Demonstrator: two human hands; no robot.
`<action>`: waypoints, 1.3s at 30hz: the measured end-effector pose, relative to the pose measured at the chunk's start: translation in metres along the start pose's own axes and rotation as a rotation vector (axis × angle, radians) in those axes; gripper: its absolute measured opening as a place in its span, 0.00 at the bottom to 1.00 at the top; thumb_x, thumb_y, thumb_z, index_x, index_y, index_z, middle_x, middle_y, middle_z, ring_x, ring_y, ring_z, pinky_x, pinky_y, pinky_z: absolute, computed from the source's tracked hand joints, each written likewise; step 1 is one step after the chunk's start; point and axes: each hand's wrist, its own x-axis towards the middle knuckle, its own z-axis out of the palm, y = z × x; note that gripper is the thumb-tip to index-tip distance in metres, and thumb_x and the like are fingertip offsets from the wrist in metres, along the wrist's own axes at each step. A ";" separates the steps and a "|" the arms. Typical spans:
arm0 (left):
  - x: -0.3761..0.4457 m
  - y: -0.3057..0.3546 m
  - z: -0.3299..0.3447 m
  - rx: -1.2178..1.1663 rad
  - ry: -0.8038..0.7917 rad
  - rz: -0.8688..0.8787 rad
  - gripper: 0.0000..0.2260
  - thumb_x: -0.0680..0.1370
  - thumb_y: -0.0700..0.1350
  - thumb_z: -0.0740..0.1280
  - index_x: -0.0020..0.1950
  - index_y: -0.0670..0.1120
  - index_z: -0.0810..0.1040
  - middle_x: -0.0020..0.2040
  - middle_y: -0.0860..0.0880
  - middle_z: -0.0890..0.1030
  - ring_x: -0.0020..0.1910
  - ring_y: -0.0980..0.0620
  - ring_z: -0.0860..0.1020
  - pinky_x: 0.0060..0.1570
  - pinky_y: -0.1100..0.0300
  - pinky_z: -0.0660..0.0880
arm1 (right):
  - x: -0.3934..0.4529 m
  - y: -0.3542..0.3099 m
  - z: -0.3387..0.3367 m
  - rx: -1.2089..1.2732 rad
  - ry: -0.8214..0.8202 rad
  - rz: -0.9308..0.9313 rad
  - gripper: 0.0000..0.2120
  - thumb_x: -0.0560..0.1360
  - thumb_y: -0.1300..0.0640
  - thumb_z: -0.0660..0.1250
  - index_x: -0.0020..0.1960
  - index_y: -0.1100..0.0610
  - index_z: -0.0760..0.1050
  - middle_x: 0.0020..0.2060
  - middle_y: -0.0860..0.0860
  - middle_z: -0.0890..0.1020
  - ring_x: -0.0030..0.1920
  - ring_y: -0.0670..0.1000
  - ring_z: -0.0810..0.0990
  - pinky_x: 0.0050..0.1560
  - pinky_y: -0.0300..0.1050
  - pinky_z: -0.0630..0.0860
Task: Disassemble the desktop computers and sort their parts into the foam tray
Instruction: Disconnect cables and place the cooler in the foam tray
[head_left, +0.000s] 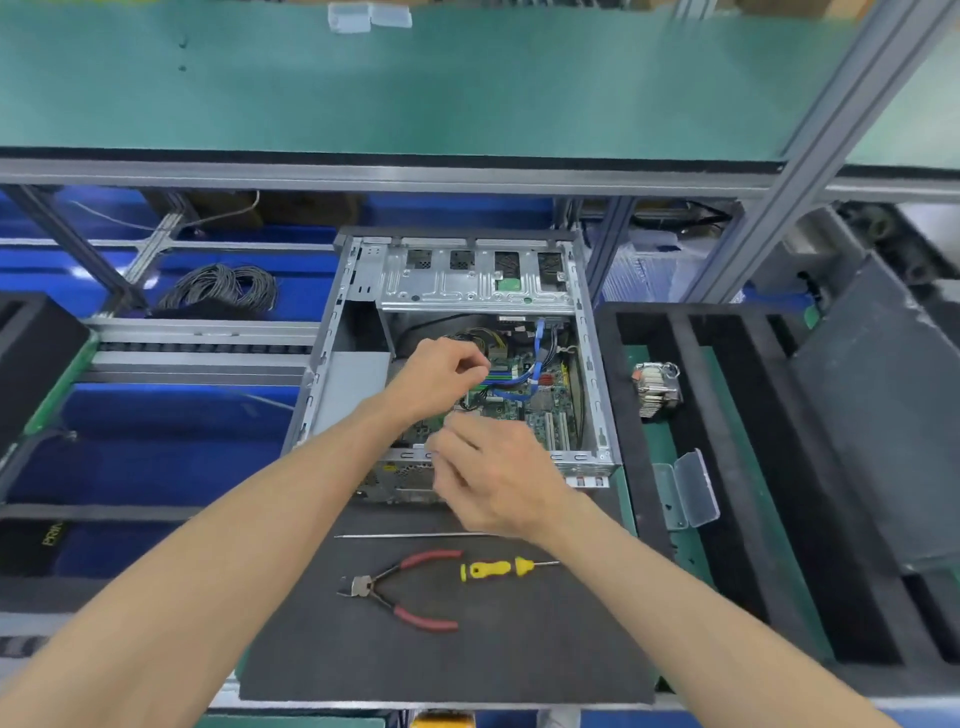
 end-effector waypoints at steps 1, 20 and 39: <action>0.004 0.003 0.002 -0.019 0.004 -0.003 0.05 0.79 0.44 0.68 0.50 0.49 0.84 0.41 0.58 0.81 0.41 0.64 0.77 0.44 0.68 0.73 | 0.007 0.013 -0.008 -0.004 0.010 0.096 0.09 0.77 0.61 0.61 0.45 0.63 0.78 0.38 0.56 0.77 0.33 0.57 0.74 0.29 0.52 0.70; 0.068 0.051 0.079 -0.664 0.146 -0.362 0.18 0.82 0.51 0.65 0.35 0.45 0.75 0.29 0.53 0.77 0.31 0.54 0.72 0.33 0.60 0.65 | 0.009 0.148 -0.005 -0.178 -0.254 1.003 0.47 0.77 0.64 0.66 0.80 0.58 0.32 0.73 0.61 0.62 0.56 0.63 0.78 0.43 0.48 0.66; 0.075 0.050 0.069 -1.000 0.062 -0.491 0.12 0.82 0.48 0.66 0.43 0.44 0.81 0.36 0.48 0.83 0.28 0.56 0.77 0.28 0.64 0.70 | 0.008 0.149 -0.001 -0.237 -0.266 0.982 0.48 0.76 0.64 0.66 0.80 0.58 0.34 0.69 0.61 0.65 0.51 0.63 0.79 0.39 0.49 0.68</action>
